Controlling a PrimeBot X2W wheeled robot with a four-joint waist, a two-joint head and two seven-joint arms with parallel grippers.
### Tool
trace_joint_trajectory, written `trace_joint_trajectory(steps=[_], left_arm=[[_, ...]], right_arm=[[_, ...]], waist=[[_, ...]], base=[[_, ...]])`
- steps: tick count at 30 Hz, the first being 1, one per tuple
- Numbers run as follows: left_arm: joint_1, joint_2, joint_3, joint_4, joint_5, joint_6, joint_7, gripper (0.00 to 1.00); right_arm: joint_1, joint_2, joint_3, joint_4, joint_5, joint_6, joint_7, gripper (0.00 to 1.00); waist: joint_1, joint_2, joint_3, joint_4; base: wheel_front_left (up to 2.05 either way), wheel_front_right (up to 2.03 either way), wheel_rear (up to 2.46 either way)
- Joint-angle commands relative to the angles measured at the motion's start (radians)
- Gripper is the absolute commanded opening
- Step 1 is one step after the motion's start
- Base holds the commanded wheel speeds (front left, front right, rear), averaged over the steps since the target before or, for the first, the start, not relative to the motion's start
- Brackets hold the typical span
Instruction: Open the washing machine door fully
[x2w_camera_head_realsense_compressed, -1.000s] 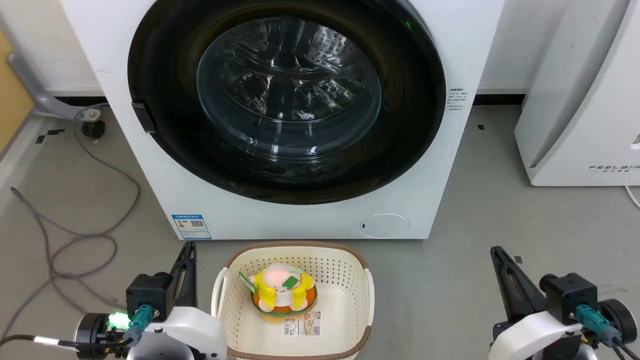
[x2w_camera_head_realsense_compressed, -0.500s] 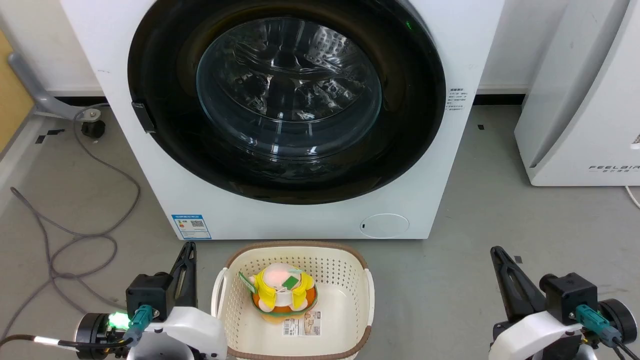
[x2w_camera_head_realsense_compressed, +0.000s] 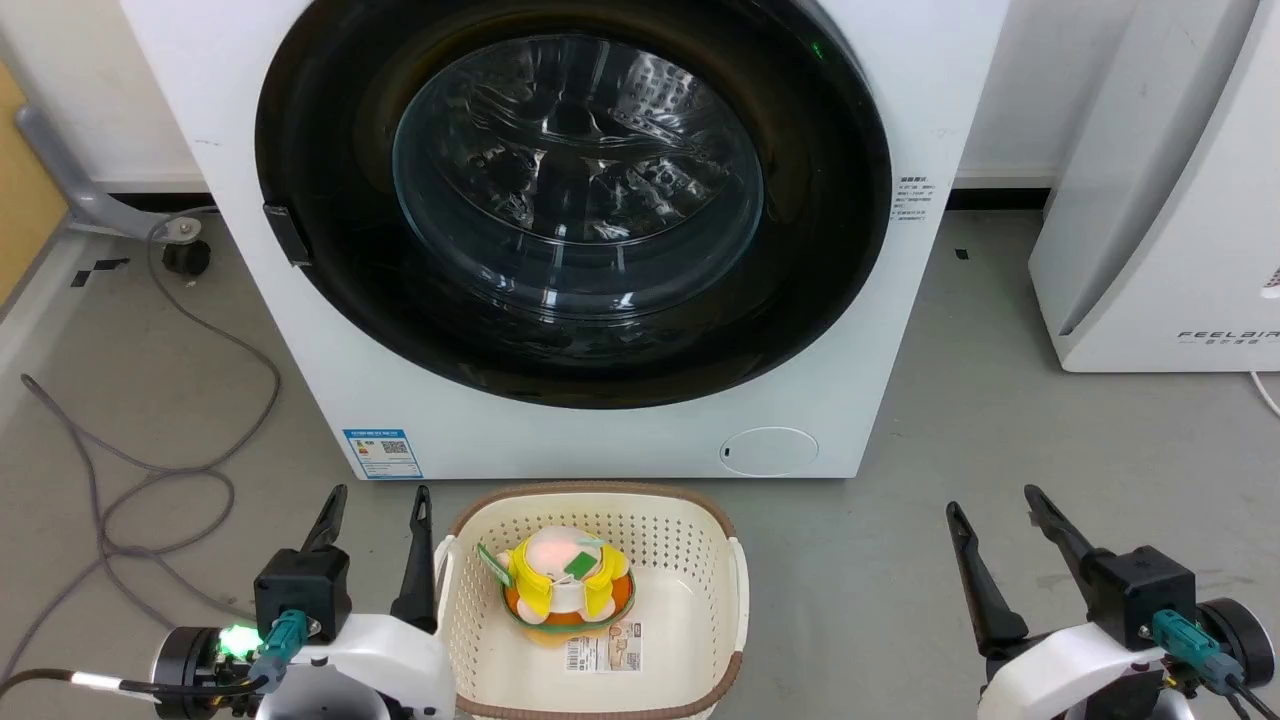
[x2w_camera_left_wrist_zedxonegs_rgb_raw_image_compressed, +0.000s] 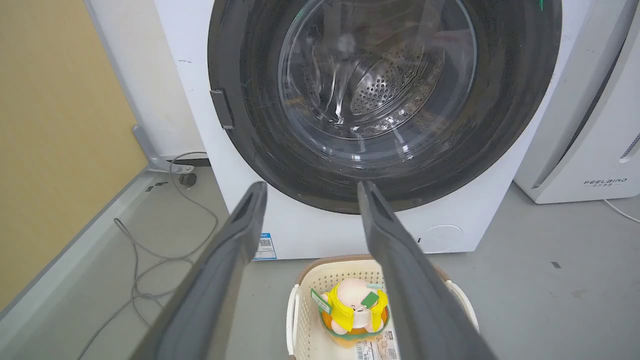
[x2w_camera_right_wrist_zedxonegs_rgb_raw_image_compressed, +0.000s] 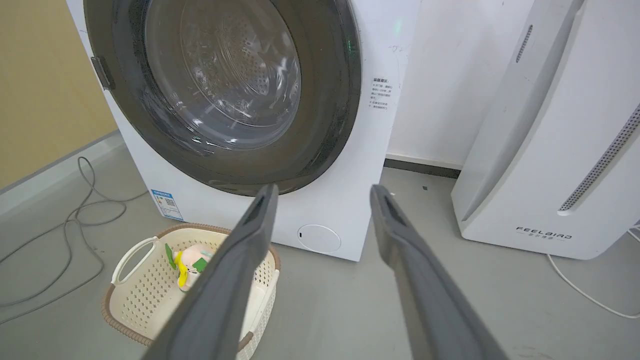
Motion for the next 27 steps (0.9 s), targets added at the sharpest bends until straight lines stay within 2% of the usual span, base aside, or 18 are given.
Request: trace_joint_trajectory(steps=[1,5,6,7,20,27], left_arm=[[-0.002,0.000,-0.005,0.007,-0.006,-0.001,-0.008,1.00],[-0.006,0.000,-0.012,0.014,-0.014,-0.002,-0.017,1.00],[-0.006,0.000,-0.013,0.016,-0.016,-0.002,-0.019,1.00],[-0.007,0.000,-0.015,0.018,-0.018,-0.002,-0.021,1.00],[-0.016,0.000,-0.033,0.035,-0.041,-0.004,-0.046,1.00],[-0.021,0.000,-0.043,0.044,-0.058,-0.004,-0.060,1.00]], right_arm=[[0.001,0.000,-0.001,0.006,0.005,0.000,-0.007,1.00],[0.000,0.000,-0.003,0.014,0.012,0.000,-0.016,1.00],[0.000,0.000,-0.004,0.016,0.014,0.000,-0.018,0.47],[0.000,0.000,-0.005,0.018,0.017,0.000,-0.020,0.00],[-0.004,0.000,-0.018,0.039,0.072,0.000,-0.046,0.00],[-0.017,0.000,-0.022,0.054,0.225,0.000,-0.060,0.00]], waist=[[0.0000,-0.0001,0.000,0.000],[0.0000,-0.0001,0.000,-0.001],[0.0000,-0.0001,0.000,-0.001],[0.0000,-0.0001,0.001,-0.001],[0.0000,-0.0001,0.001,-0.003],[0.0000,-0.0001,0.002,-0.004]], base=[[0.00,0.00,0.00],[0.00,0.00,0.00],[0.00,0.00,0.00],[0.00,0.00,0.00],[0.00,0.00,0.00],[0.00,0.00,0.00]])
